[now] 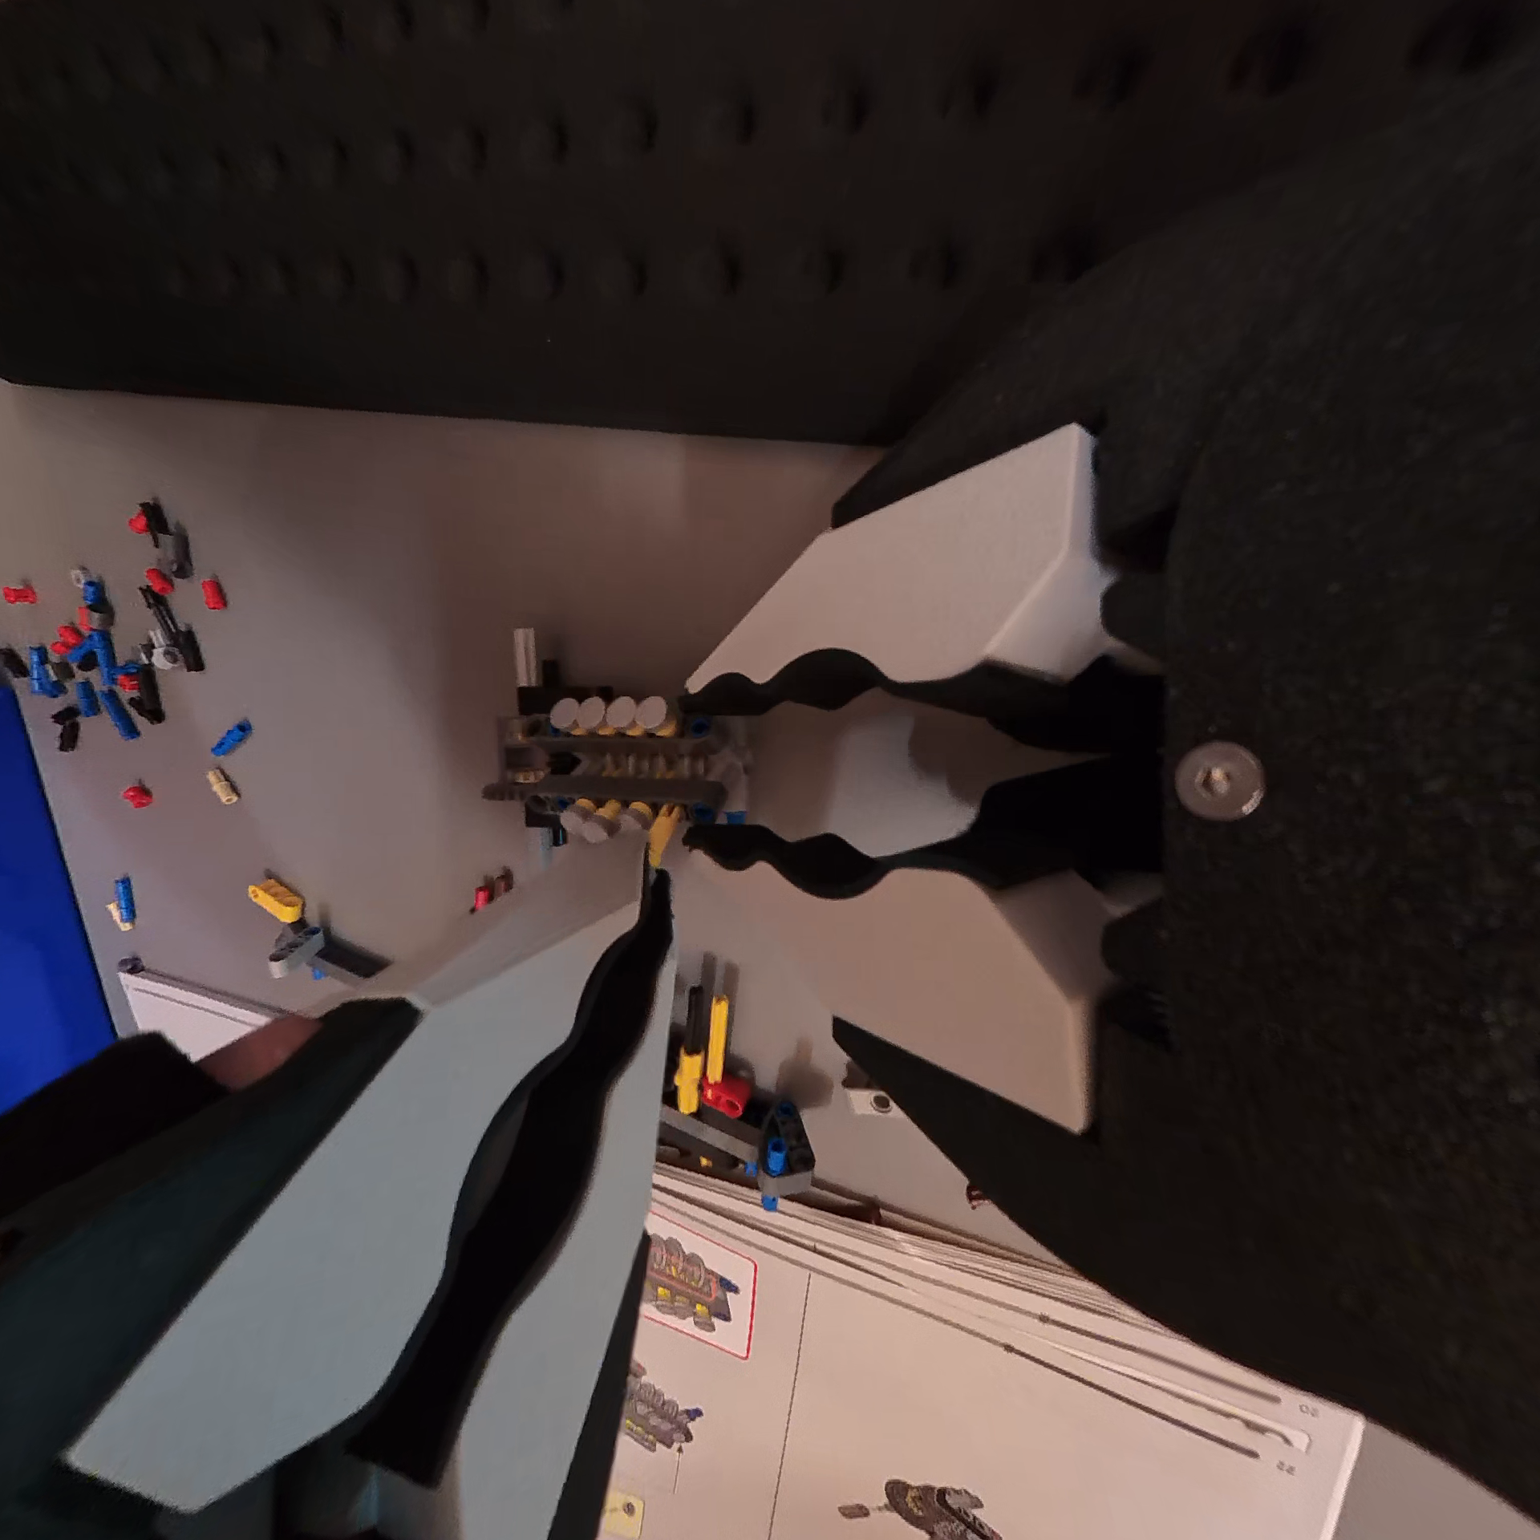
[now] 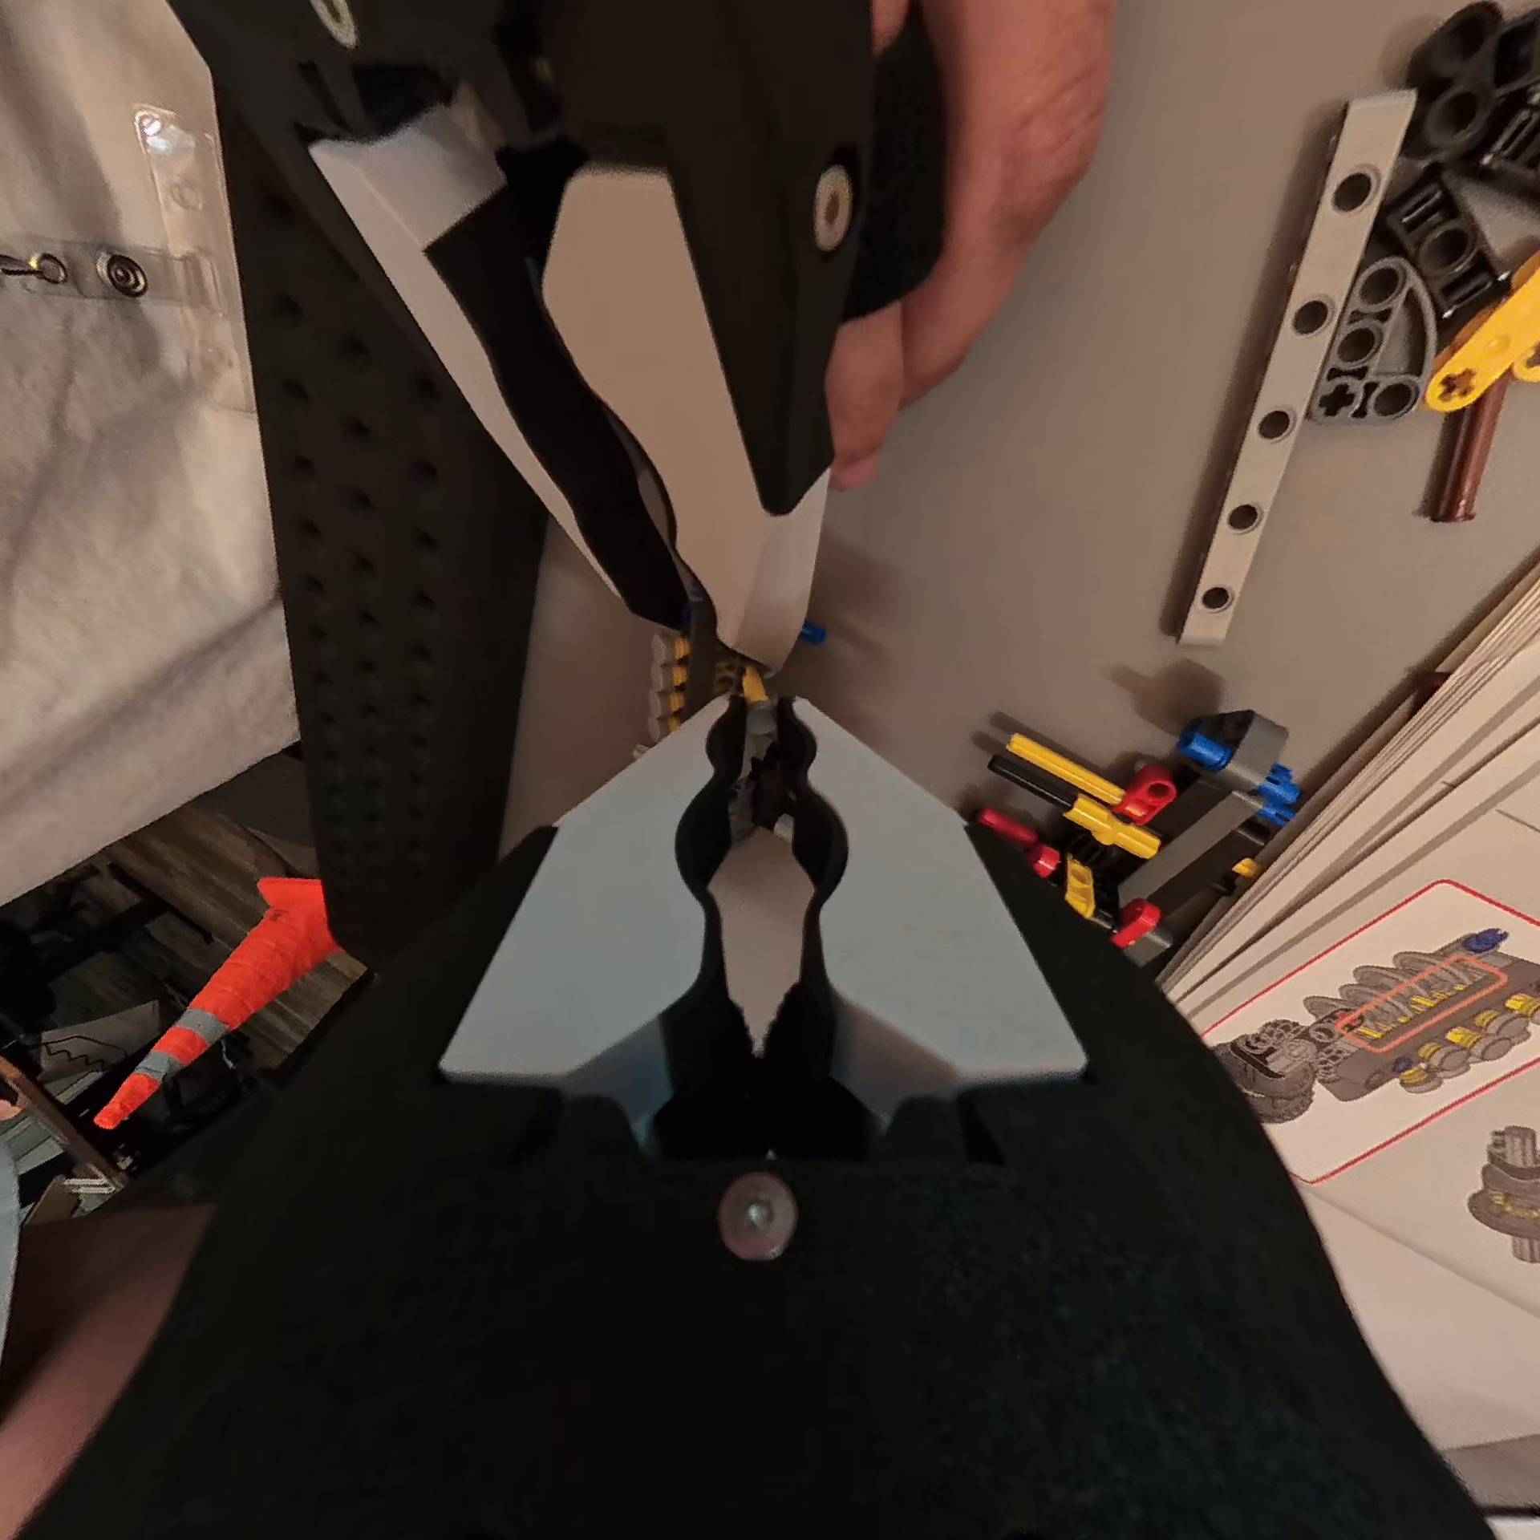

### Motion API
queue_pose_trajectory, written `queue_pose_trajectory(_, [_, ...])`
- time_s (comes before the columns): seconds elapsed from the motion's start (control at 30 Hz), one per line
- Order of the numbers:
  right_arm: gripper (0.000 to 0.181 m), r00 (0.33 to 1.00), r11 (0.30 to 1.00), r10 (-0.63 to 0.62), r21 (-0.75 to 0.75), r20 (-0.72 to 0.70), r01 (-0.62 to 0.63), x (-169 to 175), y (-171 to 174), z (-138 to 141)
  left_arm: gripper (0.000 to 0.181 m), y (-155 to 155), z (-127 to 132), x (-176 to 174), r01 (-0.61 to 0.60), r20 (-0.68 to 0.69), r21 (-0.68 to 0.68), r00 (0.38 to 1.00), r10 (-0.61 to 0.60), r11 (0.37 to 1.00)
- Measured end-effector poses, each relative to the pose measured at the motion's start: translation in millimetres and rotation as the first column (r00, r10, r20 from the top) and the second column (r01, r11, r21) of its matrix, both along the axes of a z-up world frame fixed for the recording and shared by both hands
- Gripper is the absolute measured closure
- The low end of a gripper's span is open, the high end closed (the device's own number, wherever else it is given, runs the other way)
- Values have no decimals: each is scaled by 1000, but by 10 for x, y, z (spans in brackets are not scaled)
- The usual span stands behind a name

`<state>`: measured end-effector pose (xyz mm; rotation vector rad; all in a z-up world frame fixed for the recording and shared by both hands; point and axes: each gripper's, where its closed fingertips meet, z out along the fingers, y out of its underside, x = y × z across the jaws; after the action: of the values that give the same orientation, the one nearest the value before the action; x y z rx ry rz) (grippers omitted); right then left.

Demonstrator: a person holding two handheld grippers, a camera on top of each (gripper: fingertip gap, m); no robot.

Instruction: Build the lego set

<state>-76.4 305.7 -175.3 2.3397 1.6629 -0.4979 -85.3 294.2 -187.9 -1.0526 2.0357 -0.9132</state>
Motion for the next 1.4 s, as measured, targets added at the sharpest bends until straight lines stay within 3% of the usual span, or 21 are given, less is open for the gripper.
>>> queue_pose_trajectory(0.2, [174, 1000, 1000, 5, -2, -30, -5, -31, -16, -24, 156, -20, -15, -6, 10, -11, -1, 1000, -10, 1000])
queue_pose_trajectory(0.7, [174, 975, 993, -109, 24, -192, 115, -59, -32, -83, 157, -14, -38, 17, 0, -15, 17, 1000, 0, 1000])
queue_pose_trajectory(0.77, [162, 941, 979, -171, 56, -293, 195, -106, 33, 33, 157, -12, -19, 16, 1, -12, -5, 1000, -1, 1000])
queue_pose_trajectory(0.9, [144, 873, 912, -210, 235, -439, 337, -15, 91, 348, 157, 45, 81, 28, -28, 2, -104, 1000, 29, 994])
queue_pose_trajectory(0.97, [117, 872, 847, -176, 382, -457, 371, 26, 48, 415, 157, 67, 130, 25, -36, -13, -193, 999, 34, 981])
queue_pose_trajectory(1.1, [116, 913, 646, -179, 655, -367, 391, 55, -14, 269, 157, 99, 156, 37, -45, -55, -297, 998, 30, 954])
queue_pose_trajectory(1.2, [115, 904, 536, -182, 732, -387, 421, -47, -33, 244, 157, 92, 153, 34, -41, -68, -319, 997, 20, 947])
queue_pose_trajectory(1.4, [106, 936, 540, -195, 765, -293, 352, -103, 11, 26, 158, 55, 171, 20, -26, -81, -364, 997, -4, 931])
